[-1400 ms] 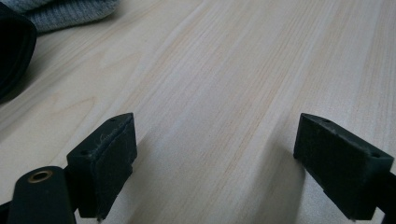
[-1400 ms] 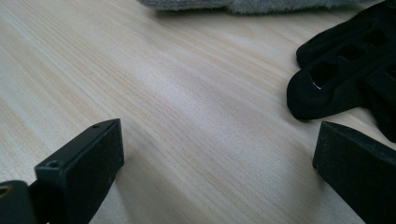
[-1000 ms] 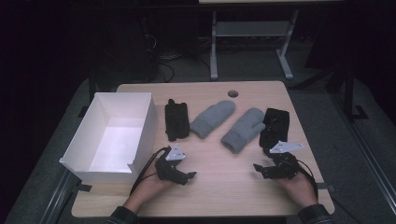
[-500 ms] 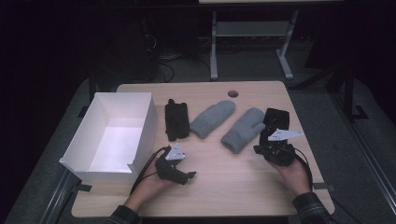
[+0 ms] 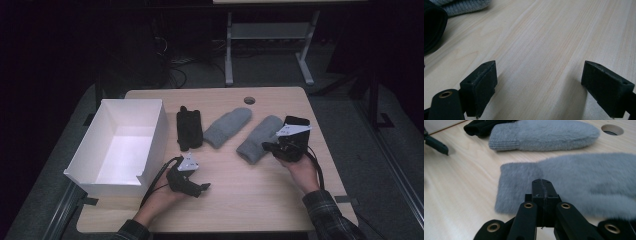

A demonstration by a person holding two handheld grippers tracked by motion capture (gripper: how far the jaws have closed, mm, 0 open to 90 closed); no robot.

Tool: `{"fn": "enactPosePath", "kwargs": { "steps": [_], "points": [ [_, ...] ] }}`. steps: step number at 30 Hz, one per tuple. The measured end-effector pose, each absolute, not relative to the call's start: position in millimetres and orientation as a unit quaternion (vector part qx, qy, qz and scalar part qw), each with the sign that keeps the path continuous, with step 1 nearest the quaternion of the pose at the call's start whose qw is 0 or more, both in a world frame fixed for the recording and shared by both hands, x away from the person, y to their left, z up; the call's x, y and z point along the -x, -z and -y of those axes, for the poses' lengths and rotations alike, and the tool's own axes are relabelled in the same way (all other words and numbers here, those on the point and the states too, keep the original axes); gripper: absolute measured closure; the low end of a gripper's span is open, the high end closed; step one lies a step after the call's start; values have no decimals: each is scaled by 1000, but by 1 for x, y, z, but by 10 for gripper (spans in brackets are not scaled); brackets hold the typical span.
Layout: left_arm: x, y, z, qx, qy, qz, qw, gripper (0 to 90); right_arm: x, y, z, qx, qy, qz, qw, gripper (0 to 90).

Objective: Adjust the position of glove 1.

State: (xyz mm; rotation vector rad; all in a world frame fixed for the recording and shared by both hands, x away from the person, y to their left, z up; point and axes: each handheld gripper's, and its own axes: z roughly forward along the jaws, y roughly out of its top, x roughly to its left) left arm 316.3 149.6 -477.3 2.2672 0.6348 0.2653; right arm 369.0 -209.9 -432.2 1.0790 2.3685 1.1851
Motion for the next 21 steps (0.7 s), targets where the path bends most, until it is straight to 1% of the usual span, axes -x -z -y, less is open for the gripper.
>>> {"fn": "enactPosePath", "kwargs": {
  "steps": [3,10,13,17,21],
  "points": [
    [-316,477,-150,-887,-103,-248,376,126,-384,435,202,-373,-411,-821,136,900],
    [-316,477,-149,-886,-105,-249,377,126,-400,442,194,-375,-402,-823,141,900],
    [-316,477,-149,-886,-106,-250,376,126,-409,451,188,-381,-380,-832,133,900],
    [-317,478,-148,-885,-106,-252,376,127,-409,463,183,-372,-366,-843,129,900],
    [-317,478,-147,-884,-106,-254,377,127,-407,462,183,-367,-367,-847,110,900]
  ]
}}
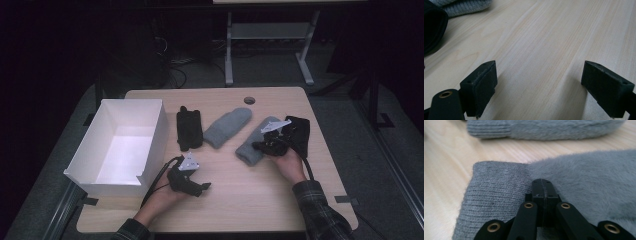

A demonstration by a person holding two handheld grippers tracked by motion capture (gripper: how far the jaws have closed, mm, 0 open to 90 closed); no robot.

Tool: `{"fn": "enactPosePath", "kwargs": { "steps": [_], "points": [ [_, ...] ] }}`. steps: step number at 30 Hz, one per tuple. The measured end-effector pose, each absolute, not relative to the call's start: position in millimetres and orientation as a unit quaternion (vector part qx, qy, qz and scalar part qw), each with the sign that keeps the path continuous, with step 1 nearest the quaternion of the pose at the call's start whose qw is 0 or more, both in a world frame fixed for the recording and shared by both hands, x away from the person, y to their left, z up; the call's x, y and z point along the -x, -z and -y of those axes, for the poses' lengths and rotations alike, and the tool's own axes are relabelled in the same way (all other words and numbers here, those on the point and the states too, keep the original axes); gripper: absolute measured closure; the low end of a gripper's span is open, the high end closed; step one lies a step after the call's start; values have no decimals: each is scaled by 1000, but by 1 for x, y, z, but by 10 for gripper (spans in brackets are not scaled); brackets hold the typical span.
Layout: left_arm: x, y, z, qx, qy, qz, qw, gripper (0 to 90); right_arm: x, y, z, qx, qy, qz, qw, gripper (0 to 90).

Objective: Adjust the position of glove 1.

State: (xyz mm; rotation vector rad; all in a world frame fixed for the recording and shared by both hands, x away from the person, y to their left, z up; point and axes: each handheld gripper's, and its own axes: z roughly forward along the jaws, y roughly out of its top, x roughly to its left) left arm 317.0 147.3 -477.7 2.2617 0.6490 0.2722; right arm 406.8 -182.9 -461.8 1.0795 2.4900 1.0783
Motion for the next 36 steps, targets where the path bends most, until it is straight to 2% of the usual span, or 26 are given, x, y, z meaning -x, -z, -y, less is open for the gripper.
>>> {"fn": "enactPosePath", "kwargs": {
  "steps": [23,36],
  "points": [
    [-317,478,-147,-883,-108,-256,379,127,-362,457,163,-332,-357,-869,88,900],
    [-316,478,-147,-881,-106,-259,382,127,-331,456,138,-298,-369,-879,52,900]
  ]
}}
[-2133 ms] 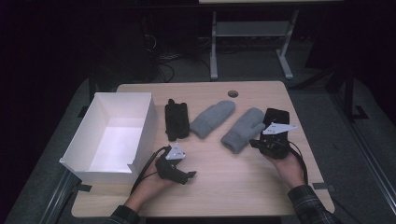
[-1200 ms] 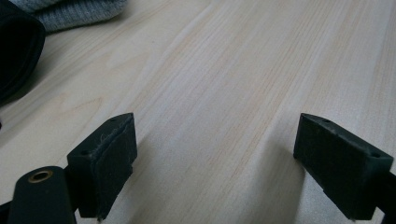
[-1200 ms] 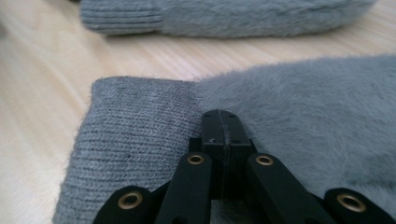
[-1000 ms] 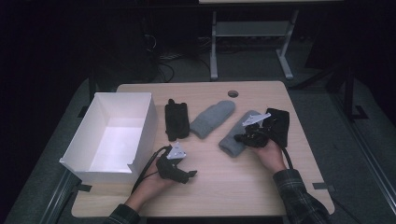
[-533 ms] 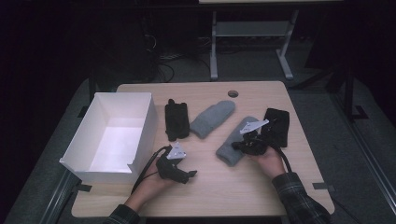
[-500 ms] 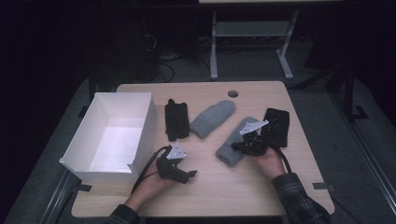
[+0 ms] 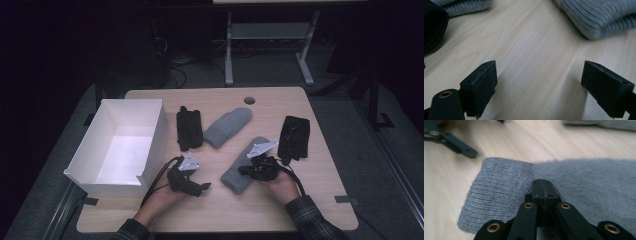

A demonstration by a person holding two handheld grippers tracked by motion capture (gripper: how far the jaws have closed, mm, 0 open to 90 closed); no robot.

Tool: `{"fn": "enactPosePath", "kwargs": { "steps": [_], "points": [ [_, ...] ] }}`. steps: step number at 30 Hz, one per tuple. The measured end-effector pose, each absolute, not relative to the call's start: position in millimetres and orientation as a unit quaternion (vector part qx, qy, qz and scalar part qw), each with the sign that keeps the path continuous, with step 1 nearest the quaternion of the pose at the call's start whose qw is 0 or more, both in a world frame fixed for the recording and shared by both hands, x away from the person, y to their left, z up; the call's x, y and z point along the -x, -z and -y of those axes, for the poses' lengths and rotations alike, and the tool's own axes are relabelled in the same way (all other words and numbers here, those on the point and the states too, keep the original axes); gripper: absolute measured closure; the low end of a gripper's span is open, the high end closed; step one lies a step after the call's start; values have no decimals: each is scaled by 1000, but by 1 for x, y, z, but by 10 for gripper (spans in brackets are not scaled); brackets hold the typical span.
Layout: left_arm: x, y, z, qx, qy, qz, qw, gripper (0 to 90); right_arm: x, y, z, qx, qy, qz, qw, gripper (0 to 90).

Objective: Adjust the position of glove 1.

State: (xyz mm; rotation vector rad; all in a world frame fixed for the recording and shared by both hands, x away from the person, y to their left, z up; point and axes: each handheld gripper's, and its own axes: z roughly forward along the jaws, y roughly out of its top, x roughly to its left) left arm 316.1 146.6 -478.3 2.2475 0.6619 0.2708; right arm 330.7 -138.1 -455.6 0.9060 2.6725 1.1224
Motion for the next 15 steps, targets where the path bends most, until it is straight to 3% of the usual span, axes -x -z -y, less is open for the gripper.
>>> {"fn": "enactPosePath", "kwargs": {
  "steps": [7,11,15],
  "points": [
    [-317,478,-147,-883,-108,-256,379,127,-315,453,122,-277,-374,-884,45,900],
    [-317,478,-147,-882,-108,-257,380,127,-321,439,131,-276,-393,-874,71,893],
    [-317,478,-147,-884,-110,-254,378,127,-349,434,159,-312,-391,-859,111,900]
  ]
}}
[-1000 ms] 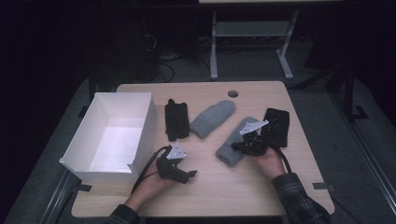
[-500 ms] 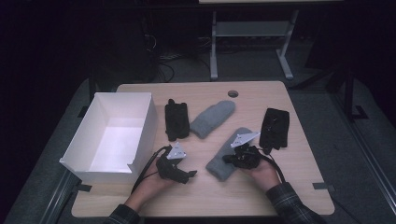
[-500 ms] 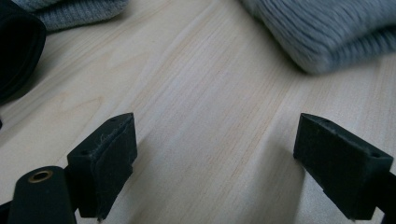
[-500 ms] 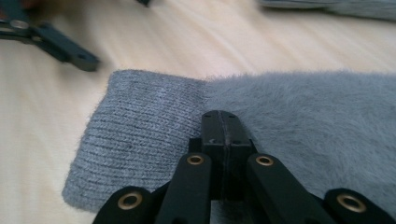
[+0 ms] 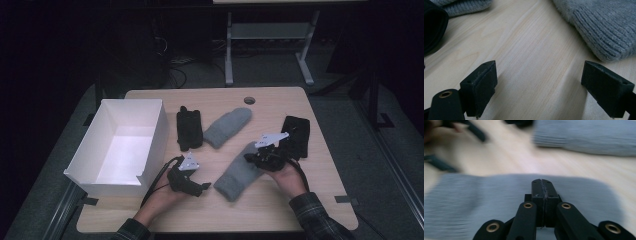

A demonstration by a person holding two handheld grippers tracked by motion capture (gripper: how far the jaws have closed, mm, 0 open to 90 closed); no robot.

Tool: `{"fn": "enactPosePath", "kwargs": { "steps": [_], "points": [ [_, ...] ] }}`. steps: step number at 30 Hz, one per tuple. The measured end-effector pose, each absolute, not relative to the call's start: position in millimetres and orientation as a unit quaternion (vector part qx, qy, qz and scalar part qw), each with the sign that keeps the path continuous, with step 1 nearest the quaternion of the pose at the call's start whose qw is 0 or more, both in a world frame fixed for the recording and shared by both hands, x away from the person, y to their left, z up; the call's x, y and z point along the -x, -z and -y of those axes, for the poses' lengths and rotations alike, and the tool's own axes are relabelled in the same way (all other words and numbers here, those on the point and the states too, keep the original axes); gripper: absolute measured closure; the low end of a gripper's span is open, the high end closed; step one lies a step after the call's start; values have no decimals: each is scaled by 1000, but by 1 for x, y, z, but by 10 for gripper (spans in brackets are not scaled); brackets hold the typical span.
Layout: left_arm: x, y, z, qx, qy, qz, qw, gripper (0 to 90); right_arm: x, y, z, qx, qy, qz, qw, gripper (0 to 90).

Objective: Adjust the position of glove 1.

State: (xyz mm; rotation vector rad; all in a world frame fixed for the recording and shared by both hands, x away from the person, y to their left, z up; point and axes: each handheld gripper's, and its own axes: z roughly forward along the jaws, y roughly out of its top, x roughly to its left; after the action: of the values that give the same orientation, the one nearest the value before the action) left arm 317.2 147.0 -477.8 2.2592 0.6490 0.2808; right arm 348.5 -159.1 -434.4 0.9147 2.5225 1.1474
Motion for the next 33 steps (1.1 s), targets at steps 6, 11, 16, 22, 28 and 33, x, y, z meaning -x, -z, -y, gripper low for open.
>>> {"fn": "enactPosePath", "kwargs": {
  "steps": [6,11,16,22,28,33],
  "points": [
    [-317,478,-147,-883,-107,-255,378,127,-372,448,172,-333,-366,-861,120,900],
    [-317,478,-147,-883,-108,-255,378,127,-372,458,171,-332,-343,-872,111,900],
    [-317,478,-147,-883,-108,-255,378,127,-365,459,175,-340,-341,-871,97,900],
    [-317,478,-147,-883,-108,-255,378,127,-345,457,181,-340,-333,-875,90,900],
    [-317,478,-146,-882,-106,-258,379,127,-334,455,183,-331,-339,-875,101,885],
    [-317,478,-146,-882,-108,-256,380,127,-323,433,208,-345,-389,-845,125,666]
  ]
}}
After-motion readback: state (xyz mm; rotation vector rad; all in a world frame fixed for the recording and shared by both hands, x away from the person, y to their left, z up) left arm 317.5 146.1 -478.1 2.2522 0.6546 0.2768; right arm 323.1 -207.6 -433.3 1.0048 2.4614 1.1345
